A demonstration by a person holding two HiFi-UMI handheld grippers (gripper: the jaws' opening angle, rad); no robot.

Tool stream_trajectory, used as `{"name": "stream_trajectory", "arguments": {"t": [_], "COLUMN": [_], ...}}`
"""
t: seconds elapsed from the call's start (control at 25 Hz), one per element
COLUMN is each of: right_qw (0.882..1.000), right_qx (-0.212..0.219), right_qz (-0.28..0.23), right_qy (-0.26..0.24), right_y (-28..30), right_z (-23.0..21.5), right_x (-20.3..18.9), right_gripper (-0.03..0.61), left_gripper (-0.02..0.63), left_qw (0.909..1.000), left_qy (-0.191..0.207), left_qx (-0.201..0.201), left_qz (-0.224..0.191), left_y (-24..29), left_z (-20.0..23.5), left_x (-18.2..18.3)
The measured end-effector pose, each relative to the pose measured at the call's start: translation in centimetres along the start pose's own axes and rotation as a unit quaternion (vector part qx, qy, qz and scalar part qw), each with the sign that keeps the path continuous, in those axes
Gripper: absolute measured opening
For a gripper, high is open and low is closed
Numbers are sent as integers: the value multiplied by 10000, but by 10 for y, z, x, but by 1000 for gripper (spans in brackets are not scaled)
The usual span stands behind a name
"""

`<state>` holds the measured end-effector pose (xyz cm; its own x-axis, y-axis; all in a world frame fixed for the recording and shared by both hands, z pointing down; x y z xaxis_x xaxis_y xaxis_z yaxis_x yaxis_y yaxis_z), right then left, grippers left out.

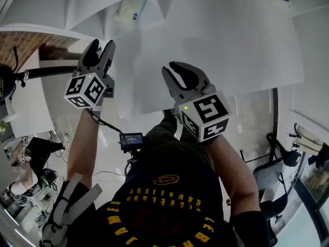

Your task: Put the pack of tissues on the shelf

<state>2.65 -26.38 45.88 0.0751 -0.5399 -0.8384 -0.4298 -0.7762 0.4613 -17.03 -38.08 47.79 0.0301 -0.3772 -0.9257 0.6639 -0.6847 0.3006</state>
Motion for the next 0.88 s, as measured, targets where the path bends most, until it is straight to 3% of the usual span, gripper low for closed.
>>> {"name": "stream_trajectory", "arguments": {"t": [0.24,0.44,0.72,0.88], "right_qw": [9996,9997,9994,9993], "right_qx": [-206,-106,35,139], "right_qz": [-179,-111,-94,-162], "right_qy": [-49,-173,-341,-313], "right_y": [-24,-41,-56,-64], "right_z": [7,25,50,59], "right_x": [18,22,22,25], "right_gripper": [72,72,72,72], "left_gripper": [245,244,244,244], "left_qw": [9973,9934,9884,9902], "left_qy": [-532,-750,-857,-668], "left_qx": [-351,-529,-588,-574], "left_qz": [-368,-692,-1106,-1079], "left_y": [-44,-75,-116,-133], "left_z": [-48,-75,-91,-107], "left_x": [3,23,45,42]}}
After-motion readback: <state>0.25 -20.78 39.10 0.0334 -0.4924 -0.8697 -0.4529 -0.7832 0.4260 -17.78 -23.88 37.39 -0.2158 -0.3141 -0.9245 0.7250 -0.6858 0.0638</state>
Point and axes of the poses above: the fingertips, and each gripper's own axes: y forward along the fingers, z to its left, x out of its top, the point moved 2 cm from there along -y, backward along the fingers, and after that the axes turned 11 degrees about -x, right-handed, at the moved point
